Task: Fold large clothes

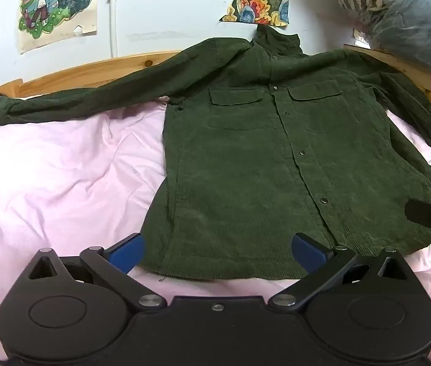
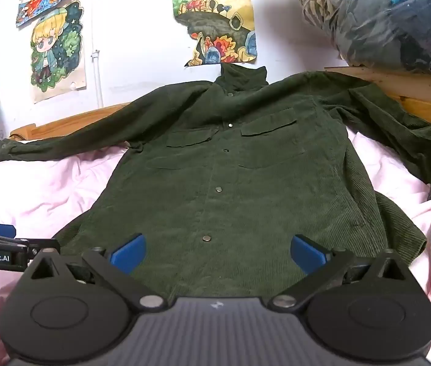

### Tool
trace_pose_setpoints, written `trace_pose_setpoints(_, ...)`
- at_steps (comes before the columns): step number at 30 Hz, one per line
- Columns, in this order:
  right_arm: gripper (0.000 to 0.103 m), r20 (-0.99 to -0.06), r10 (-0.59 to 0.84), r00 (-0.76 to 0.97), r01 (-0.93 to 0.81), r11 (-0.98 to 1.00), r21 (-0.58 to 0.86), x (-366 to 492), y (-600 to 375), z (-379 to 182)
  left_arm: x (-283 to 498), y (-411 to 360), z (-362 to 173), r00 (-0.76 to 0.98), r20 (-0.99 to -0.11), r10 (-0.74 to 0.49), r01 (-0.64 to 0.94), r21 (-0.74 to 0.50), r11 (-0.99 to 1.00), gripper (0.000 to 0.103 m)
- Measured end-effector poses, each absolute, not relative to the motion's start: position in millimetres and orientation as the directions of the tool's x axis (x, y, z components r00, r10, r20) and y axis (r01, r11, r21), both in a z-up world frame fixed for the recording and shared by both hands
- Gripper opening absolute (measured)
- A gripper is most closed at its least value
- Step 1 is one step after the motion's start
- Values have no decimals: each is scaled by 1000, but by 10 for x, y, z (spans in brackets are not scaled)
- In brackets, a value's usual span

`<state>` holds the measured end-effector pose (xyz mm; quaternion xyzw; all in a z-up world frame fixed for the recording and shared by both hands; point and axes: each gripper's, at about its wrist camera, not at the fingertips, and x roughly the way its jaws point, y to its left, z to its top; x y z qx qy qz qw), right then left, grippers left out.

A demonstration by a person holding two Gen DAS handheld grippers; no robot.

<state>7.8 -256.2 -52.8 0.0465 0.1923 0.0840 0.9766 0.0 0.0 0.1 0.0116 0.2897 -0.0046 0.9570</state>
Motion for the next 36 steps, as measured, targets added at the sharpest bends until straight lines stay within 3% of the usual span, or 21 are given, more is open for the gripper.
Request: trace_pose_setpoints(36,103,-362,183,914,-146,981,128,80,-2541,-534,18,9,-30,824,-567,-12,16,2,1000,102)
